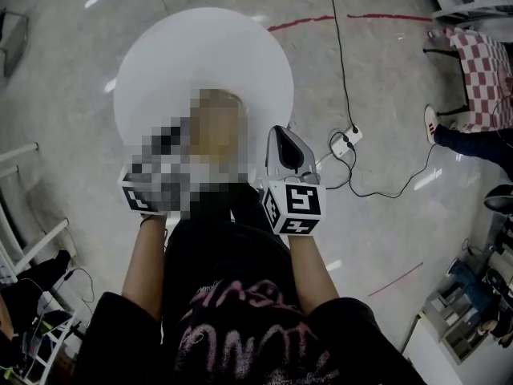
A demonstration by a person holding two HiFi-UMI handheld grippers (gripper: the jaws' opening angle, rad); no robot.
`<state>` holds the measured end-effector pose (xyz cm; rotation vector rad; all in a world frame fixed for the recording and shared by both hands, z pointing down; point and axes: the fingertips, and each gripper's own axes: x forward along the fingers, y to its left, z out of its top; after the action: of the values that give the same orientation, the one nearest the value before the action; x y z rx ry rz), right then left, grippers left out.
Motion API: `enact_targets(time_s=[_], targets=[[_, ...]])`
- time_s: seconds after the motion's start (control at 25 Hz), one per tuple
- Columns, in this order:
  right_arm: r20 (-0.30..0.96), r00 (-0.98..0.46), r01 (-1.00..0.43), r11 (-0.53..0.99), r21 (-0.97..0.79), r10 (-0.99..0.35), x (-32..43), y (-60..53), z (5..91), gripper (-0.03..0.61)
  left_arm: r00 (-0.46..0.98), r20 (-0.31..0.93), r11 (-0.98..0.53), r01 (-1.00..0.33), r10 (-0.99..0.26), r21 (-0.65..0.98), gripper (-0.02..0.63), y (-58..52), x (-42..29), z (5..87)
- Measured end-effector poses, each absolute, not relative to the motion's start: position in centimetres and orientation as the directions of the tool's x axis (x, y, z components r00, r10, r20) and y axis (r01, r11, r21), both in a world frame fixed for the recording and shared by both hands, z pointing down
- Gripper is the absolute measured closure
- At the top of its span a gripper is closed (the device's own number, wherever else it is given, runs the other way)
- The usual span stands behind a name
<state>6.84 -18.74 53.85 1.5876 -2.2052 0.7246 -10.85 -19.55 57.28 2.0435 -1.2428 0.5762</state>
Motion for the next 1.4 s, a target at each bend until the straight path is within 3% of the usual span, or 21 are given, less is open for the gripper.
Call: enact_targets(time_s=[1.4], targets=[[0.295,-0.395,-0.919,0.373,-0.129,-0.87,6.1,-17.1,40.4,0.574,0.401,0.44,-0.344,-0.916,-0.804,0.205,0.598,-17.4,-11.4,42.8]])
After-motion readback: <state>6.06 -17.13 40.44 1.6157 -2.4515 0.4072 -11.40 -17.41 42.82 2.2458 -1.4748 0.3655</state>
